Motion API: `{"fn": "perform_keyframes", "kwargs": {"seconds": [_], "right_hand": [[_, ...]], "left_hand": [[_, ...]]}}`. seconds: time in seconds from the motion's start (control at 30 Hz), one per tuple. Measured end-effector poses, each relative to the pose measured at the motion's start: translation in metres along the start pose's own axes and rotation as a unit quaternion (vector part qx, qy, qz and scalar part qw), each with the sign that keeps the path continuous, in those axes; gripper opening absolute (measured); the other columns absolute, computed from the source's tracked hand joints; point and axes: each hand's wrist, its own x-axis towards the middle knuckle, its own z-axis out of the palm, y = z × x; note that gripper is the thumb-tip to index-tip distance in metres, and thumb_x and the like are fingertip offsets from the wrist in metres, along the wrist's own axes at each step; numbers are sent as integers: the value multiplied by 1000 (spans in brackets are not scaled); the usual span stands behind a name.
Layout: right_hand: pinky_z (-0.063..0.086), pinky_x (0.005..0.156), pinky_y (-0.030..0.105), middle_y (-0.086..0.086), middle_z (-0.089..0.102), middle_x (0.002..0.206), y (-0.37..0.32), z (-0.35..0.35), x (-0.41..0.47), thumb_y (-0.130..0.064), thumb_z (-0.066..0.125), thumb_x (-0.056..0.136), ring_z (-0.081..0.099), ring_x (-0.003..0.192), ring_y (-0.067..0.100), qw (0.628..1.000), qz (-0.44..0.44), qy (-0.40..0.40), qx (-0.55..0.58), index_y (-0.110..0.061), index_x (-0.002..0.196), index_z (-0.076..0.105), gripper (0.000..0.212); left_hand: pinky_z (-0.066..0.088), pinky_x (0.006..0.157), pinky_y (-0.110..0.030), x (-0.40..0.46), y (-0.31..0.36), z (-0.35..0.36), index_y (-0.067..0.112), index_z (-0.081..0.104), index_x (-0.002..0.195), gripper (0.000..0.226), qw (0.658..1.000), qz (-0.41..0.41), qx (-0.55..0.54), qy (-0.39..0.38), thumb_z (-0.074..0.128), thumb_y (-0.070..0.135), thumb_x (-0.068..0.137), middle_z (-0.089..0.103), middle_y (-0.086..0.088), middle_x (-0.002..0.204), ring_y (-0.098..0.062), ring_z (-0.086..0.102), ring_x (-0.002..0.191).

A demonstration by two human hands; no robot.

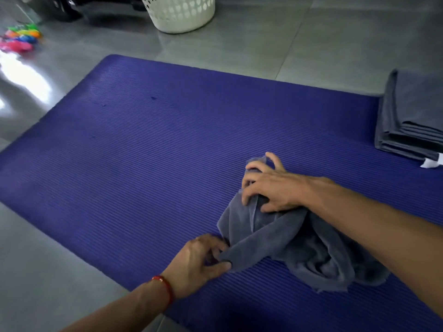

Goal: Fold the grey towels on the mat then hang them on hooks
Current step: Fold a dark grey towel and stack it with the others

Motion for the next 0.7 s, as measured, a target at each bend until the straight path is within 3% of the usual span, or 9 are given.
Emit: {"fn": "perform_keyframes", "kwargs": {"seconds": [0.1,0.17,0.23,0.3,0.4,0.47,0.53,0.63,0.7], "right_hand": [[0,121,51,-24,61,112,7,1,-12,-36,65,96,44,124,2,998,9,69,4,-41,114,70,19],[24,113,34,-17,70,111,12,-8,-30,-31,61,100,53,105,-1,979,82,150,114,-33,115,73,19],[43,89,26,-12,73,103,25,-21,-58,-24,60,102,57,93,-2,917,182,261,240,-23,113,74,18],[50,78,33,-8,70,87,41,-33,-94,-19,59,102,60,80,3,842,257,365,303,-20,102,72,14],[55,80,36,-5,71,85,56,-35,-162,-22,57,104,65,78,5,711,312,471,419,-22,95,68,14],[57,85,42,-5,74,91,56,-31,-215,-47,59,95,69,90,16,632,350,532,441,-27,95,69,22],[51,79,37,-7,71,85,46,-20,-268,-53,58,94,63,86,16,597,390,570,408,-27,90,66,28],[48,72,34,6,68,86,14,6,-344,-35,53,105,57,79,15,567,466,580,354,-19,92,62,22],[54,71,30,2,71,92,-18,24,-387,-38,55,104,62,80,10,499,496,608,368,-25,94,66,20]], "left_hand": [[48,70,-19,3,2,2,27,64,85,10,997,-26,-35,56,73,23,87,62,10,86,-8,59,83],[51,68,-24,9,8,-9,24,62,87,7,990,-12,-78,117,69,24,89,64,8,82,-11,62,77],[48,64,-20,20,19,-28,18,59,90,10,976,13,-120,183,65,26,92,64,7,78,-6,60,69],[43,57,-15,39,34,-52,5,53,96,13,956,32,-175,234,63,14,98,58,9,68,-1,51,60],[41,54,-22,71,62,-91,10,48,105,13,939,82,-179,281,56,20,102,51,1,64,-4,44,56],[37,52,-29,94,84,-109,17,45,105,11,934,118,-163,294,52,26,104,47,-6,66,-8,40,56],[35,52,-32,118,110,-118,22,44,106,11,934,152,-154,284,51,30,105,47,-3,68,-12,40,57],[40,57,-34,156,165,-113,31,47,104,8,938,212,-145,230,54,36,103,54,0,70,-16,48,61],[43,58,-29,181,207,-94,31,49,104,8,943,239,-159,170,57,32,101,59,4,70,-13,52,61]]}}
